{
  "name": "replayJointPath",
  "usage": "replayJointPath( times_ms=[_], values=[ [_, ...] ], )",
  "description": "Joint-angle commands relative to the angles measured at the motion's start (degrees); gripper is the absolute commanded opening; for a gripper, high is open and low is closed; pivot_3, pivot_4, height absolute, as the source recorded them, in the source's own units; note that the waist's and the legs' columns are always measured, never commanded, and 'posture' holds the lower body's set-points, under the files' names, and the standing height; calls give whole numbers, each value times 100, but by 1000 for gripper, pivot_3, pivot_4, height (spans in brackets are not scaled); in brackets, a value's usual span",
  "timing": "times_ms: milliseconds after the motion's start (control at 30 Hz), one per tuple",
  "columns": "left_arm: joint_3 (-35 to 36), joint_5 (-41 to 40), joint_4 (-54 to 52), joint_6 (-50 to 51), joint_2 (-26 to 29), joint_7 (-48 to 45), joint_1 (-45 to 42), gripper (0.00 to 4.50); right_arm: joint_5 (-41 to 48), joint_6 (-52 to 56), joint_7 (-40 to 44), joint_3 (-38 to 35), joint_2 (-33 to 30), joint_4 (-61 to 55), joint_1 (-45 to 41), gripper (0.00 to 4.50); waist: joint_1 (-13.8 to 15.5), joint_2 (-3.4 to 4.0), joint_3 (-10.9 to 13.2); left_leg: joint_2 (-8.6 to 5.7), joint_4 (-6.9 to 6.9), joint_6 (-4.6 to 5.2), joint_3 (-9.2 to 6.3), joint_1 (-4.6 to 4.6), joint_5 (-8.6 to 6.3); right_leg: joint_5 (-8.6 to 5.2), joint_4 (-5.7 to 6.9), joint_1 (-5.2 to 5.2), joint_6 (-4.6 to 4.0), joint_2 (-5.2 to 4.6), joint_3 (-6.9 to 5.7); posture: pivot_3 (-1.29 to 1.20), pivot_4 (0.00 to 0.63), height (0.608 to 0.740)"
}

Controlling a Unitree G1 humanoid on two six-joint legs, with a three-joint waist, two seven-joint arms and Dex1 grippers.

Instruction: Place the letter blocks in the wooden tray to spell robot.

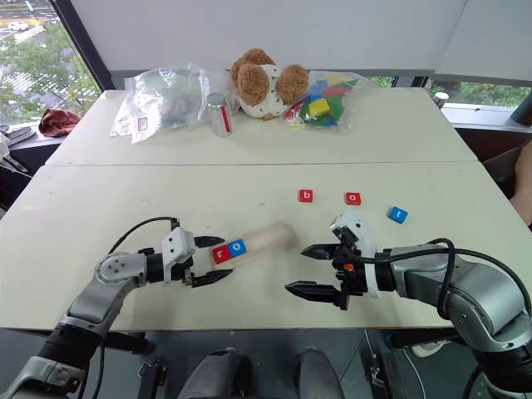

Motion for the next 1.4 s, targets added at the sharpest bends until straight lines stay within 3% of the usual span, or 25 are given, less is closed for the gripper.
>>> replayJointPath(
  times_ms=[33, 133, 300, 433, 633, 1033, 1100, 1133, 1267, 1400],
  values=[
    [-73, 168, 88, 262, 61, 58, -66, 3099, -1, -94, -19, -162, -35, -95, 2, 4500, -5, 0, 0, 0, 0, 0, 0, 1, 0, 0, 0, 1, 0, 0, 0, 0, 150, 740],
    [-17, 83, -110, 462, 325, -195, -277, 3099, -32, -127, -67, -281, -35, -33, 116, 4500, -15, -1, 1, 1, 0, 0, -3, 1, 0, 0, 1, 0, 0, 0, -3, 0, 150, 740],
    [-294, 47, 324, 321, 344, -946, -1414, 3099, -343, -375, -63, -488, -107, 263, 375, 4500, -6, -3, 2, -1, -1, 1, -6, -7, 0, 0, 0, -4, 0, 1, -10, 0, 150, 740],
    [-606, 221, 1349, -234, -28, -1521, -2389, 3099, -511, -514, -57, -748, -148, 403, 554, 4500, -11, -3, 2, -3, -1, 4, -6, -11, -2, 1, -2, -8, 1, 3, -14, 0, 150, 740],
    [-813, 537, 2875, -1110, -596, -1863, -3105, 3099, -581, -526, -244, -1104, -58, 221, 896, 4500, -29, -6, 3, -3, -1, 6, 1, -17, -1, 0, 3, -21, 3, 17, -14, 0, 150, 740],
    [-763, 804, 3987, -1874, -1016, -1725, -3018, 3099, -539, -519, -561, -1251, 75, 0, 1063, 4500, -13, -14, 8, -3, 8, 9, 3, -16, -1, 1, 6, -14, 6, 20, -13, 0, 150, 740],
    [-739, 765, 4036, -1879, -1037, -1760, -2985, 4173, -567, -537, -553, -1183, 79, 56, 997, 4500, -14, -14, 7, -3, 8, 9, 2, -15, -1, 1, 6, -14, 6, 20, -13, 0, 150, 740],
    [-731, 762, 4038, -1887, -1045, -1758, -2967, 4459, -577, -545, -543, -1163, 78, 78, 977, 4500, -16, -14, 7, -3, 8, 8, 2, -14, -1, 1, 7, -14, 6, 20, -13, 0, 150, 740],
    [-651, 741, 3900, -1972, -1059, -1692, -2836, 4459, -693, -622, -574, -1059, 124, 221, 835, 4500, -17, -14, 7, -3, 7, 9, 2, -12, -2, 1, 8, -13, 6, 21, -13, 0, 150, 740],
    [-528, 561, 2985, -1559, -657, -1931, -2471, 4459, -815, -766, -1043, -1007, 618, 538, 295, 4500, -51, -16, 6, -3, 8, 9, 3, -10, -2, 1, 10, -12, 6, 20, -10, 0, 150, 740]
  ],
)
